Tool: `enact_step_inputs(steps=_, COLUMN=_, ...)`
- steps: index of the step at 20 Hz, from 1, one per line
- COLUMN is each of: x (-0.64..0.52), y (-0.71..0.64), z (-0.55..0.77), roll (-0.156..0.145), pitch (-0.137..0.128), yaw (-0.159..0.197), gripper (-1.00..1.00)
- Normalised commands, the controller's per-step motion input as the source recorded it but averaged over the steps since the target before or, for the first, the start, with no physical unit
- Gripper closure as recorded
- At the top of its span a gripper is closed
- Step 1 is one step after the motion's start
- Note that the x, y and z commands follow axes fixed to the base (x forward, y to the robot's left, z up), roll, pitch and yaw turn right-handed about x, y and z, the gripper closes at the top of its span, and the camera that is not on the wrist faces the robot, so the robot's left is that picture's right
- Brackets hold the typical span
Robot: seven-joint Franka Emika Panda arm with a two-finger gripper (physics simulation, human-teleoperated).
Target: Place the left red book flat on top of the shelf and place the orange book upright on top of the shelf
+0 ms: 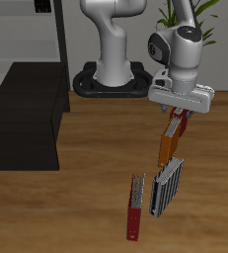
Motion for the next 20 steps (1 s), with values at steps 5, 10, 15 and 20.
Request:
enact_step_inputs(steps=5, x=-0.04, y=-0.04, z=0.14, roll=0.023, pitch=0.018, yaw=-0.033, gripper=1.00)
enact_step_inputs(steps=10, x=-0.06, y=-0.12, z=0.24, roll=-0.005, pitch=-0.015, yaw=-0.018, gripper=1.00)
enact_step_inputs(steps=15, x=-0.12, y=-0.27, z=0.42, roll=-0.027, pitch=-0.019, yaw=-0.014, gripper=1.00)
enact_step_inputs(steps=20, x=-0.09, y=-0.25, z=0.37, roll=-0.044, pitch=-0.047, yaw=0.025, gripper=1.00)
